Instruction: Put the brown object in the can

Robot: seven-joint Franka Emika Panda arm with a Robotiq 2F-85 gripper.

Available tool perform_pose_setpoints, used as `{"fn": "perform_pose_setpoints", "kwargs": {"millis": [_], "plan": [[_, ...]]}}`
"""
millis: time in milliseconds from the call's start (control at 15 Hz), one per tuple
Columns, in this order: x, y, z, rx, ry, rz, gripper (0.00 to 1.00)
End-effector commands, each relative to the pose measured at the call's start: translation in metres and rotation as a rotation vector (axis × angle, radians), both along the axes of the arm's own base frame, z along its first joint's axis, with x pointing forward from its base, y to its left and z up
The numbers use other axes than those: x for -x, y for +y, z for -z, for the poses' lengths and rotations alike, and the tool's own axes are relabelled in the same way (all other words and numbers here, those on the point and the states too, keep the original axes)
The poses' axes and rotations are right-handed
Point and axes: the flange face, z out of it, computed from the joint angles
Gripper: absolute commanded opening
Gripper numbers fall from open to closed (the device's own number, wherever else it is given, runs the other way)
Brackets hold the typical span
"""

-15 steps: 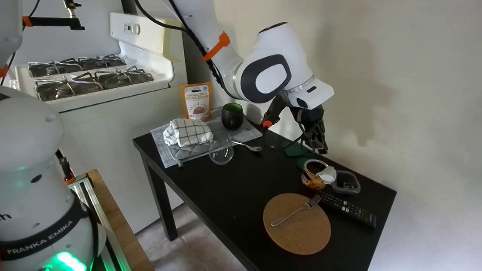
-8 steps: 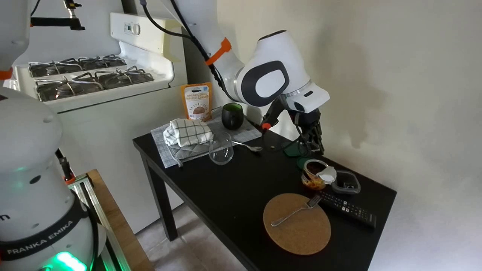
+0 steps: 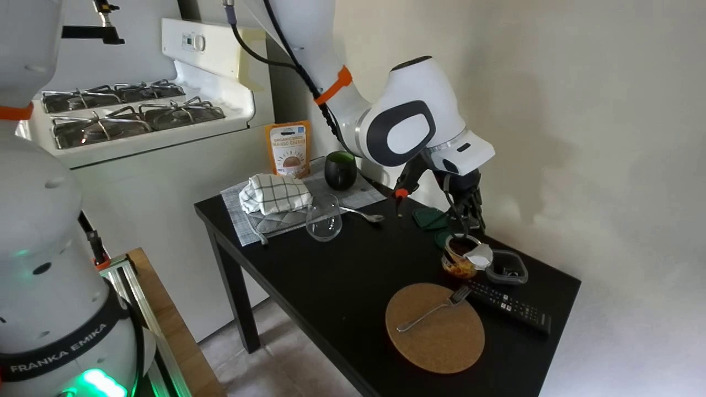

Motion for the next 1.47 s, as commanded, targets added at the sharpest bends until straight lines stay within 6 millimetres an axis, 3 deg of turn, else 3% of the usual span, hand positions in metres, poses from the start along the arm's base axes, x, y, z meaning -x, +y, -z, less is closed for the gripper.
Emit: {"fn": "perform_pose_setpoints", "kwargs": {"millis": [0, 333, 733, 800, 867, 933, 1267, 1400], "plan": [[-0.013, -0.006, 0.006, 0.018, -0.029, -0.012, 0.04], [-0.024, 0.004, 0.009, -0.019, -0.019, -0.036, 0.03], [-0.023, 0.019, 0.013, -0.038, -0.004, -0.048, 0.03], [-0.022, 0.019, 0.013, -0.04, -0.005, -0.044, 0.08], [-0.022, 0.019, 0.013, -0.044, -0.004, -0.043, 0.36], [-0.021, 0.02, 0.013, -0.048, -0.001, -0.045, 0.37], [-0.02, 0.026, 0.012, -0.051, 0.007, -0.047, 0.73], [-0.019, 0.046, 0.003, -0.082, 0.007, -0.166, 0.89]]}}
